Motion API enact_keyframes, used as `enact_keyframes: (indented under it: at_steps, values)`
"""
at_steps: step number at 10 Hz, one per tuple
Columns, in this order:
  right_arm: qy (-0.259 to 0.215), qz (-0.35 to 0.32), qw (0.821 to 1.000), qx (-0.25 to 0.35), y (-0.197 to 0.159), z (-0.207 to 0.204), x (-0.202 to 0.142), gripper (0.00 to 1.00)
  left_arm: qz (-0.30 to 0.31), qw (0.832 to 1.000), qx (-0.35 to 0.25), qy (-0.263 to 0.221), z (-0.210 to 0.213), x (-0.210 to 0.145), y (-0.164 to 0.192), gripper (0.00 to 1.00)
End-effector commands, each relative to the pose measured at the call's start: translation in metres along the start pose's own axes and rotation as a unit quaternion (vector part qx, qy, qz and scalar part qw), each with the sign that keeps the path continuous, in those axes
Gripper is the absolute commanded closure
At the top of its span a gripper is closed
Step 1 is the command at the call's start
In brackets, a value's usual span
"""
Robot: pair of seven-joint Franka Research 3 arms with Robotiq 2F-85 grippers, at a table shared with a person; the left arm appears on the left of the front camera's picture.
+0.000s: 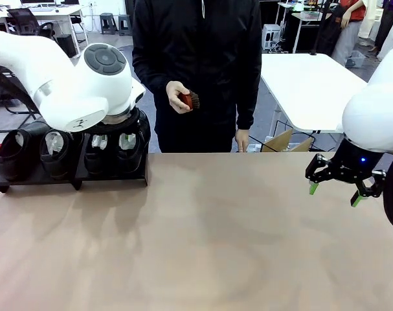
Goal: Organize the shoes by placing them on the stand.
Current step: Place the Shoe from the middle of the table onto the Shoes Stand.
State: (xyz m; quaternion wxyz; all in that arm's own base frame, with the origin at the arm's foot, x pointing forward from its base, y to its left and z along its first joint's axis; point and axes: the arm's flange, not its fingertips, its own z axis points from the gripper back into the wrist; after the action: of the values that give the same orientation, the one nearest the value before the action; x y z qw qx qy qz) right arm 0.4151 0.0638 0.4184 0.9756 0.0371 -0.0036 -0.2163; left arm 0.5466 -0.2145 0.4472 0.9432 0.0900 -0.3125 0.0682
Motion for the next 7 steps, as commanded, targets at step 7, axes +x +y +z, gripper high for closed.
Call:
enact_keyframes:
  at_steps: [7]
  values:
    - [0.001, 0.009, 1.000, 0.005, -0.001, 0.002, 0.002, 0.00, 0.008, 1.000, 0.006, -0.009, 0.021, -0.001, 0.007, 0.30]
